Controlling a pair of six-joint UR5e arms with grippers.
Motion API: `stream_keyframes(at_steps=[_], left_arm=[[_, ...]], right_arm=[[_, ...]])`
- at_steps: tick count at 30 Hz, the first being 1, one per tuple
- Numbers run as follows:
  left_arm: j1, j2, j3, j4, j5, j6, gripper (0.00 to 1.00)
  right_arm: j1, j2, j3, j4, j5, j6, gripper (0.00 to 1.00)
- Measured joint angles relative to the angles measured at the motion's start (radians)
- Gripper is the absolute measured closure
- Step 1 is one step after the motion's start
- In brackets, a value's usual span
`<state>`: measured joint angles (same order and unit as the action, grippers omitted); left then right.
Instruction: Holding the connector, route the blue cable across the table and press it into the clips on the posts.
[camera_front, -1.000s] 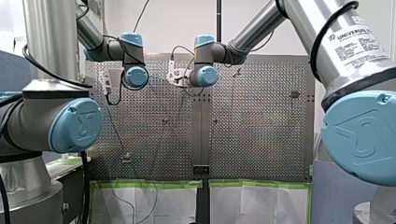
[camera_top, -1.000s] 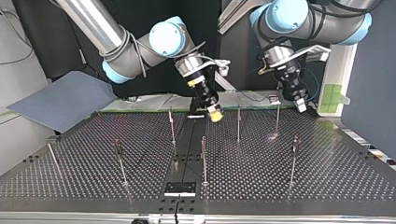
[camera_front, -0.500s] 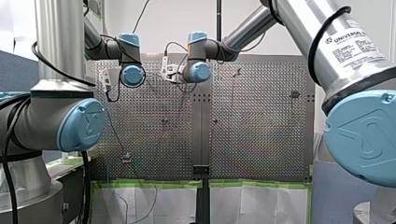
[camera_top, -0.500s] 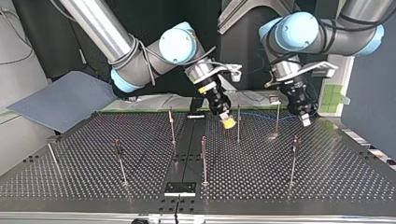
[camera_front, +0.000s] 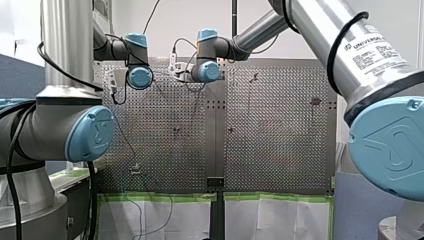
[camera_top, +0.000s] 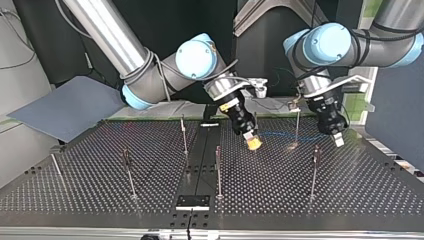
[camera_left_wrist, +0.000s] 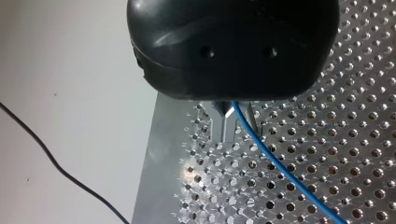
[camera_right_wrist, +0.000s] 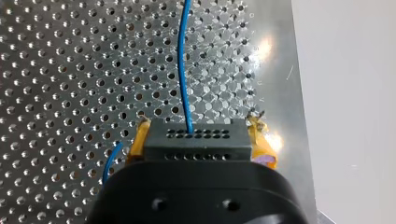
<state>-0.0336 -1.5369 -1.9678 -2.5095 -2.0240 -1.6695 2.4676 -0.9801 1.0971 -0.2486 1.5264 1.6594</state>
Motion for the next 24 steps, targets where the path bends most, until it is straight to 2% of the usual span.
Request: stream_keyframes(at_steps=[5, 14, 24], left_arm=[[0.015, -0.029, 0.023, 0.009, 0.022, -0.011, 1.00], [0.044, -0.042, 0.057, 0.014, 0.076, -0.038, 1.00], [0.075, -0.092, 0.069, 0.025, 0.128, -0.062, 1.00]], right_arm=[[0.000, 0.023, -0.048, 0.017, -0.002, 0.001, 1.00], [-0.011, 0.042, -0.130, 0.025, -0.011, 0.001, 1.00], [-0.015, 0.056, -0.143, 0.031, -0.014, 0.002, 1.00]])
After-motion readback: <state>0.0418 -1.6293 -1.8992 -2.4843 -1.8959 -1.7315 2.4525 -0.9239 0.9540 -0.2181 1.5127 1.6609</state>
